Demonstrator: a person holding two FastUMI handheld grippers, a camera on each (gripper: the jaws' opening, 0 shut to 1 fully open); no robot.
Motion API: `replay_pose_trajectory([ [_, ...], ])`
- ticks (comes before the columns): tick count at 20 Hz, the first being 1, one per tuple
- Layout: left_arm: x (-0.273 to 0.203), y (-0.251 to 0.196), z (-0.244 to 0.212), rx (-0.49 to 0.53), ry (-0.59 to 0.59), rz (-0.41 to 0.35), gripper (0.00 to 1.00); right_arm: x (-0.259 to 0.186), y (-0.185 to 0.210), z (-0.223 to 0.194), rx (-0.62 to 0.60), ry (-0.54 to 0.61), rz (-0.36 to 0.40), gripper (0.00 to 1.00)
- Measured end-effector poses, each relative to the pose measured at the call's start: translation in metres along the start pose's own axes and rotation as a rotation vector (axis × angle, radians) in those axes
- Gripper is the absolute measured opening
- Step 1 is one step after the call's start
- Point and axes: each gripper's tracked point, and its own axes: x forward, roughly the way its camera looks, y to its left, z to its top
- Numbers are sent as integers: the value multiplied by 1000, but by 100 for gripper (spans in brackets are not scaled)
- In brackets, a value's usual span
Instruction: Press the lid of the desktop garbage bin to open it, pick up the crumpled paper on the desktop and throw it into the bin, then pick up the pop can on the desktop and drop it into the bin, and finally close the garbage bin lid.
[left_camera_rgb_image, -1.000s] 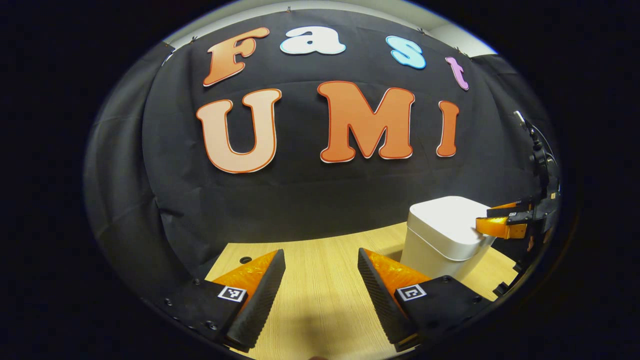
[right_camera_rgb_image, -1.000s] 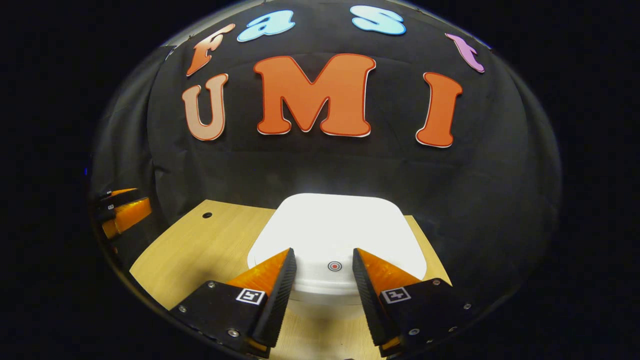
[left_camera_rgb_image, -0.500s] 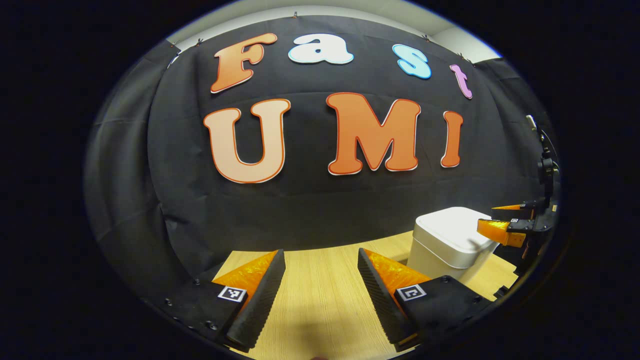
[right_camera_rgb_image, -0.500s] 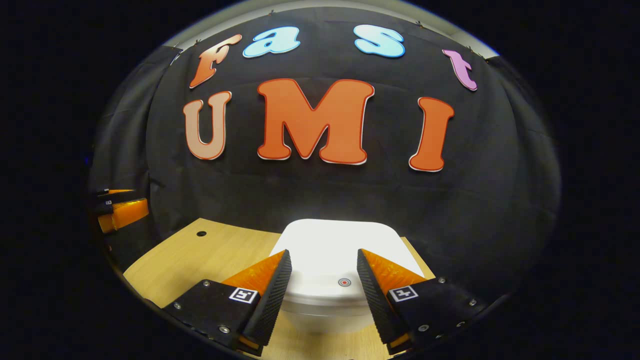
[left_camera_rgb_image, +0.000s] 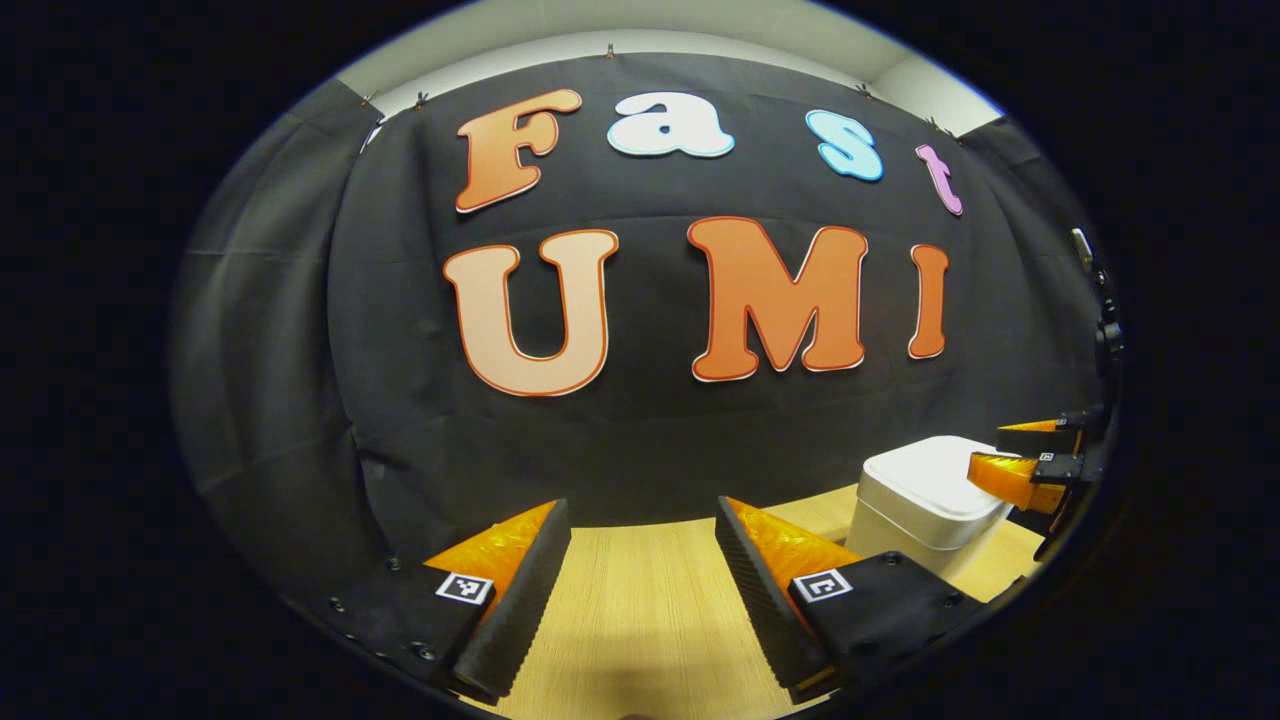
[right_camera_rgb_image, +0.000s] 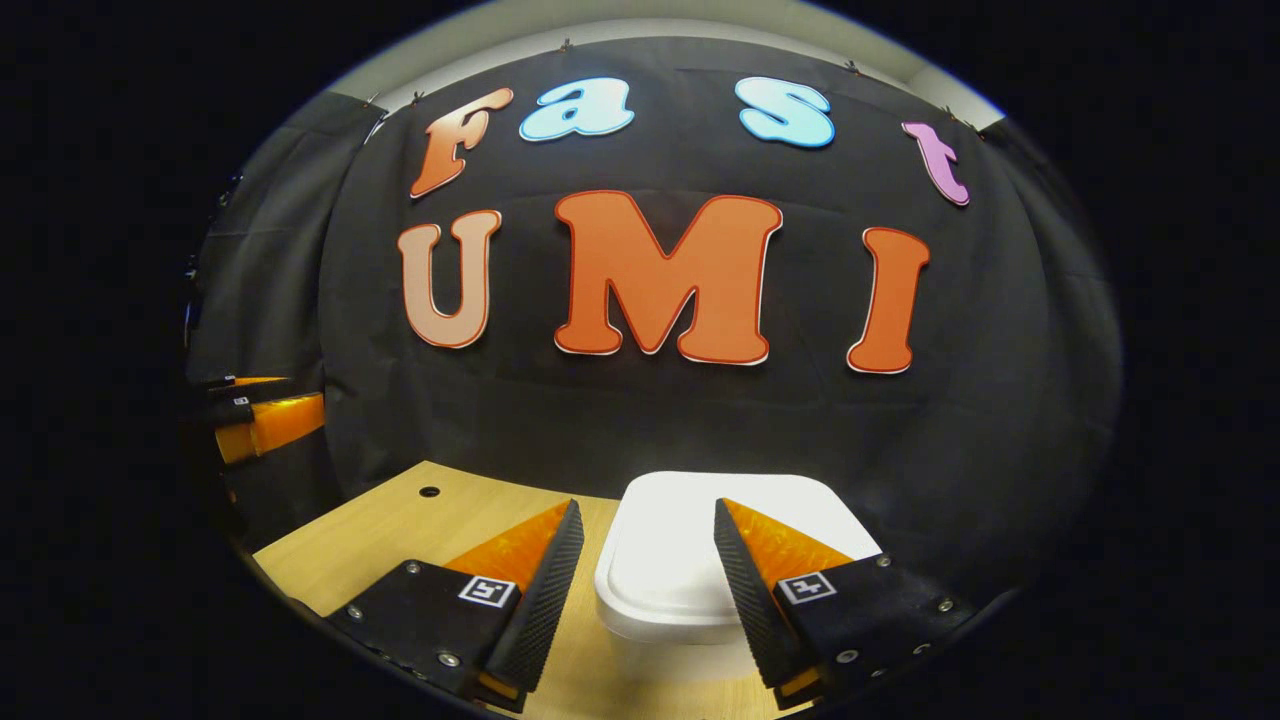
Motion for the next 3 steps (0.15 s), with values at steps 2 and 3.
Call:
replay_pose_trajectory([
  [2, -2, 6, 4, 3, -26, 11, 93, 0, 6, 2, -3, -11, 1, 80],
  [3, -2, 8, 7, 5, -39, 16, 93, 0, 7, 1, -7, -10, 3, 80],
])
